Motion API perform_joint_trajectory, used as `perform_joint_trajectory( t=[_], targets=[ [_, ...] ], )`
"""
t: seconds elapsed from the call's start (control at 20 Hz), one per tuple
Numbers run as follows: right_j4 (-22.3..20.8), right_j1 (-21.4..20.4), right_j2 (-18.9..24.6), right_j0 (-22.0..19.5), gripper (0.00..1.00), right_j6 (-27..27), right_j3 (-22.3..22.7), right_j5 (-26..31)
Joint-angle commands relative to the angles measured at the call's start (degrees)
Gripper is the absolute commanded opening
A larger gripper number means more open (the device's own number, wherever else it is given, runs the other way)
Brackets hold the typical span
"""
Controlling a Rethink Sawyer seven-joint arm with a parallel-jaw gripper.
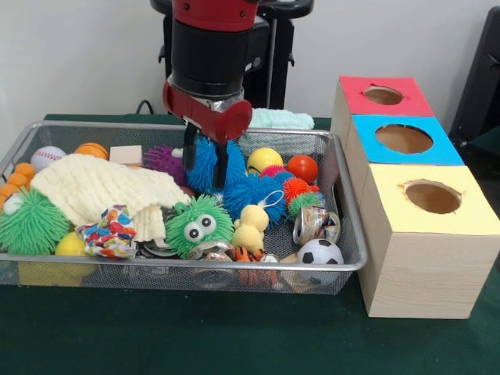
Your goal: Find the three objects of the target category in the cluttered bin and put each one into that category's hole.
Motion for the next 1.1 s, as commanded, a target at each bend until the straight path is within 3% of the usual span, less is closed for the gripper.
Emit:
perform_joint_trajectory(
  t=[0.05,0.7,1.1],
  targets=[
    [-5.13,5.59,2.63,-0.11,1.00,-7.48,4.57,-3.81],
    [-5.37,7.15,2.99,0.48,1.00,-5.89,2.68,-4.12],
    [-3.09,4.68,4.21,0.61,1.00,-5.83,4.57,-1.75]
  ],
)
